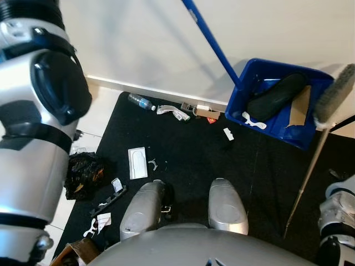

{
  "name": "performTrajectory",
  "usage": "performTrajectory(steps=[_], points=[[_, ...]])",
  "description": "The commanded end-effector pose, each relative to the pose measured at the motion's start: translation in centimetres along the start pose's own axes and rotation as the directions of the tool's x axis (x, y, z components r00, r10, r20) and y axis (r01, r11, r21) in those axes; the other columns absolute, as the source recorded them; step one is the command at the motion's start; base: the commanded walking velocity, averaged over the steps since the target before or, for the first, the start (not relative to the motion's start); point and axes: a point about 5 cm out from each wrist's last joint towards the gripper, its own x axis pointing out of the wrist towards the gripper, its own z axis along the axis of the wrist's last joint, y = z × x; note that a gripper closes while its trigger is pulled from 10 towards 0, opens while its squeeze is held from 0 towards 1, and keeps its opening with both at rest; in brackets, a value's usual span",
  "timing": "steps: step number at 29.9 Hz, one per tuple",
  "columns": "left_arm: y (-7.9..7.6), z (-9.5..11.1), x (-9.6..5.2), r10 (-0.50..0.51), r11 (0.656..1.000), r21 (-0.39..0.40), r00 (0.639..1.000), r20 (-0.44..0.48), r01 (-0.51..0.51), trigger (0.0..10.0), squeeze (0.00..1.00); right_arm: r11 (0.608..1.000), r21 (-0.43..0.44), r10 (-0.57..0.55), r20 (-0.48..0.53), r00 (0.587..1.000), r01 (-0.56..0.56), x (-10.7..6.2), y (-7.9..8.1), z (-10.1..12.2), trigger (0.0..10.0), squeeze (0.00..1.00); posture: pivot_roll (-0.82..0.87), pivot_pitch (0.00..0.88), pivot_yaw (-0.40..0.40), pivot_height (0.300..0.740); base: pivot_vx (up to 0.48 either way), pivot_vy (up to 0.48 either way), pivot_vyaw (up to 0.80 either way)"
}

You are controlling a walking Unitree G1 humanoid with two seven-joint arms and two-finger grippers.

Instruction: Sweep floor

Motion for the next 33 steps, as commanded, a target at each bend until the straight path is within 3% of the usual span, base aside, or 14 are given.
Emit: performTrajectory(steps=[1,3,5,8,12,16,20,22,24,25,29,30,33], points=[[-1.1,3.6,-1.1,-0.097,0.994,-0.043,0.984,0.150,0.104,10.0,0.00,0.998,-0.060,-0.030,-0.006,1.000,0.030,0.0,-0.3,-0.2,10.0,0.00,-0.05,0.000,0.105,0.740,0.000,0.000,0.00],[-1.1,3.8,-1.2,-0.102,0.994,-0.027,0.983,0.151,0.107,10.0,0.00,0.994,-0.096,-0.060,-0.001,0.998,0.060,0.1,-0.7,-0.1,10.0,0.00,-0.05,0.000,0.105,0.740,0.000,0.000,0.00],[-0.7,4.4,-1.7,-0.102,0.995,0.004,0.983,0.150,0.103,10.0,0.00,0.967,-0.206,-0.152,0.011,0.988,0.151,0.6,-2.3,0.3,10.0,0.00,-0.04,0.000,0.101,0.740,0.000,0.000,0.00],[-0.6,4.9,-2.0,-0.094,0.996,0.006,0.983,0.161,0.094,10.0,0.00,0.958,-0.226,-0.182,0.002,0.983,0.178,0.7,-3.2,0.3,10.0,0.00,-0.03,0.000,0.095,0.740,0.000,0.000,0.00],[-0.4,5.0,-2.1,-0.085,0.996,-0.002,0.983,0.166,0.087,10.0,0.00,0.974,-0.154,-0.170,-0.010,0.985,0.166,0.8,-3.2,0.4,10.0,0.00,-0.03,0.000,0.092,0.740,0.000,0.000,0.00],[0.3,3.6,-1.7,-0.068,0.997,-0.029,0.989,0.131,0.072,10.0,0.00,0.992,-0.048,-0.112,0.081,0.990,0.116,1.0,-1.7,2.1,10.0,0.00,-0.03,0.000,0.095,0.740,0.000,0.000,0.00],[2.2,-1.2,-1.0,-0.011,1.000,0.003,1.000,-0.028,0.011,10.0,0.00,0.992,0.113,0.016,0.266,0.964,-0.048,0.7,1.3,5.2,10.0,0.00,-0.05,0.000,0.104,0.740,0.000,0.000,0.00],[2.8,-2.7,-0.9,0.004,1.000,0.002,0.997,-0.072,-0.004,10.0,0.00,0.983,0.153,0.052,0.304,0.951,-0.102,0.6,2.0,6.0,10.0,0.00,-0.05,0.000,0.104,0.740,0.000,0.000,0.00],[3.3,-3.8,-0.9,0.026,0.999,0.027,0.994,-0.103,-0.023,10.0,0.00,0.978,0.159,0.073,0.339,0.938,-0.134,0.5,2.6,6.7,10.0,0.00,-0.05,0.000,0.106,0.740,0.000,0.000,0.00],[4.6,-6.3,-1.1,0.072,0.996,0.063,0.983,-0.167,-0.062,10.0,0.00,0.972,0.147,0.113,0.390,0.914,-0.183,0.2,3.7,7.8,10.0,0.00,-0.05,0.000,0.105,0.740,0.000,0.000,0.00],[5.7,-8.6,-1.4,0.105,0.994,0.063,0.968,-0.226,-0.093,10.0,0.00,0.967,0.132,0.147,0.416,0.897,-0.220,0.0,4.8,8.5,10.0,0.00,-0.05,0.000,0.101,0.740,0.000,0.000,0.00],[6.9,-10.6,-1.8,0.150,0.988,0.080,0.952,-0.268,-0.133,10.0,0.00,0.959,0.119,0.184,0.427,0.886,-0.256,-0.2,5.7,8.8,10.0,0.00,-0.04,0.000,0.094,0.740,0.000,0.000,0.00],[8.0,-12.3,-2.4,0.202,0.978,0.111,0.936,-0.286,-0.178,10.0,0.00,0.948,0.109,0.226,0.437,0.871,-0.300,-0.5,6.8,8.8,10.0,0.00,-0.03,0.000,0.090,0.740,0.000,0.000,0.00]])
